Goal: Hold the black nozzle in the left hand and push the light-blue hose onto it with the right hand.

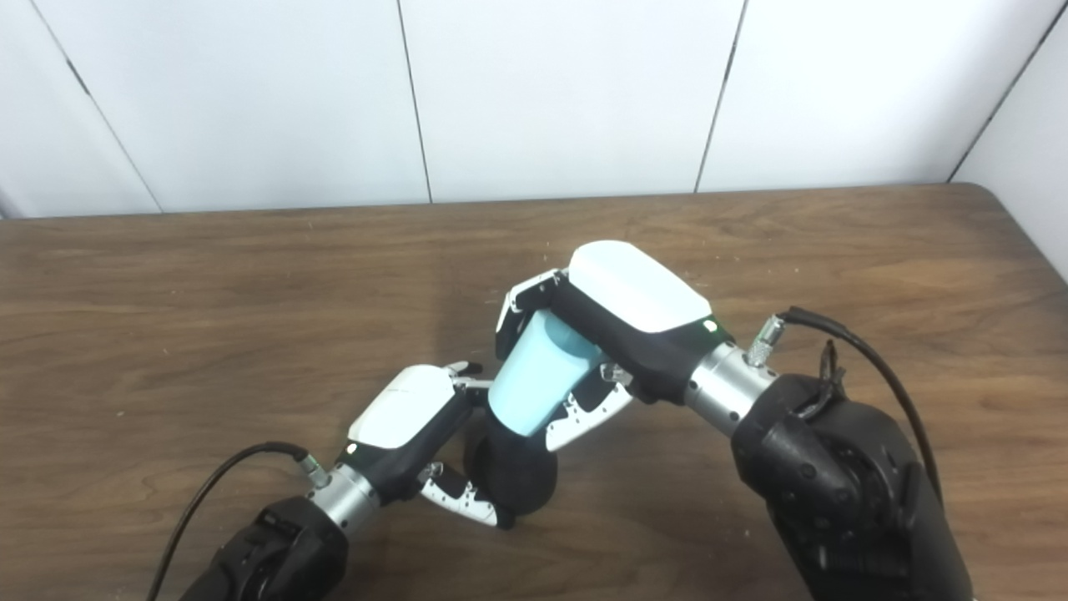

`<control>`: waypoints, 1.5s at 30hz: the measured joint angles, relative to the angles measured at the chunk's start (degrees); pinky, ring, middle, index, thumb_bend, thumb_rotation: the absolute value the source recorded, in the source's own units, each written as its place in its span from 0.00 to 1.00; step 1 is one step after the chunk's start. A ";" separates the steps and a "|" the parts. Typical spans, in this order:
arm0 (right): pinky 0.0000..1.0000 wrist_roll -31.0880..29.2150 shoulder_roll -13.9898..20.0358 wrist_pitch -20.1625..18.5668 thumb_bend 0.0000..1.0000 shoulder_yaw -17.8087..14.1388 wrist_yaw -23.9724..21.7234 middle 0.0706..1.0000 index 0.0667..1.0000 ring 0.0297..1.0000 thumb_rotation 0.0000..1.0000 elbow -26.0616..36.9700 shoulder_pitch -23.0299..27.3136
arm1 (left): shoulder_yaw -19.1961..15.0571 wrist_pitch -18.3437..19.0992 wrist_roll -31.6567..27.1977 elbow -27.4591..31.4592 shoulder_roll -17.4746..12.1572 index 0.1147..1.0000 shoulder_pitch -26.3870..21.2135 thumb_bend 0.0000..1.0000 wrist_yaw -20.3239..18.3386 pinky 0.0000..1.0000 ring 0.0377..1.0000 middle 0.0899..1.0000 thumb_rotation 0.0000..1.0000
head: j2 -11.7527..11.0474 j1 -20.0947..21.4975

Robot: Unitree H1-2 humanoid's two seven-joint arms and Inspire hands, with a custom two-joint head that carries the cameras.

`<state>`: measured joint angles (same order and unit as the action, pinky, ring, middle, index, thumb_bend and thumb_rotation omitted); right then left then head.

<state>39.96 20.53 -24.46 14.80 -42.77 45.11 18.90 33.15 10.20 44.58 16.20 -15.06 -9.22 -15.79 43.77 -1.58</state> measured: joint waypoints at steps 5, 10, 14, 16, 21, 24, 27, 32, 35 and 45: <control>0.30 1.02 -0.71 0.71 0.50 0.08 0.04 0.46 0.47 0.40 0.00 -0.19 -0.01 | 0.00 0.00 0.04 0.07 -0.02 0.43 -0.02 0.52 -0.22 0.90 0.63 0.43 0.00 | 0.09 -0.09; 0.30 4.01 -1.40 3.54 0.50 1.46 0.26 0.47 0.47 0.40 0.00 -0.45 0.01 | 0.04 0.00 0.05 0.07 -0.01 0.43 -0.05 0.52 -0.23 0.90 0.63 0.43 0.00 | 0.09 -0.09; 0.31 6.65 -1.98 5.63 0.50 2.15 0.16 0.47 0.48 0.39 0.00 -1.05 0.41 | 0.08 0.12 0.14 0.07 0.00 0.43 -0.10 0.52 -0.28 0.90 0.63 0.43 0.00 | 0.26 -0.09; 0.30 7.29 -2.22 6.73 0.50 2.25 -0.01 0.47 0.49 0.39 0.00 -1.07 0.49 | 0.08 0.16 0.14 0.11 0.00 0.43 -0.15 0.52 -0.43 0.90 0.63 0.43 0.00 | 0.35 -0.09; 0.30 7.96 -3.10 7.76 0.50 2.25 -0.29 0.47 0.50 0.40 0.00 -1.39 0.48 | 0.07 0.24 0.14 0.16 -0.03 0.42 -0.17 0.52 -0.52 0.90 0.63 0.44 0.00 | 0.53 -0.09; 0.30 7.77 -3.12 8.76 0.50 2.20 -0.26 0.47 0.49 0.40 0.00 -1.72 0.47 | 0.07 0.25 0.15 0.17 -0.05 0.42 -0.17 0.52 -0.54 0.90 0.63 0.44 0.00 | 0.62 -0.18; 0.30 7.45 -3.19 9.23 0.50 2.23 -0.25 0.47 0.49 0.40 0.00 -1.93 0.45 | 0.07 0.34 0.25 0.26 -0.05 0.42 -0.17 0.52 -0.64 0.90 0.63 0.44 0.00 | 0.70 -0.09; 0.30 7.26 -3.19 9.26 0.50 2.62 -0.85 0.47 0.49 0.40 0.00 -2.23 0.51 | 0.08 0.40 0.39 0.27 -0.02 0.42 -0.19 0.52 -0.72 0.90 0.63 0.44 0.00 | 0.88 -0.17; 0.30 7.25 -2.97 9.26 0.50 2.96 -1.67 0.47 0.48 0.40 0.00 -2.30 1.12 | 0.08 0.46 0.41 0.27 -0.01 0.42 -0.21 0.52 -0.81 0.90 0.63 0.44 0.00 | 1.14 -0.18; 0.31 6.03 -0.88 7.76 0.50 4.17 -8.75 0.47 0.45 0.41 0.00 -2.64 4.93 | 0.27 0.46 0.70 0.32 0.35 0.42 -0.14 0.52 -0.90 0.89 0.63 0.44 0.00 | 1.41 0.00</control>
<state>45.99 19.65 -16.70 18.97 -51.52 42.47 23.83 33.43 10.66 45.28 16.52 -14.71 -9.35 -16.69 45.18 -1.58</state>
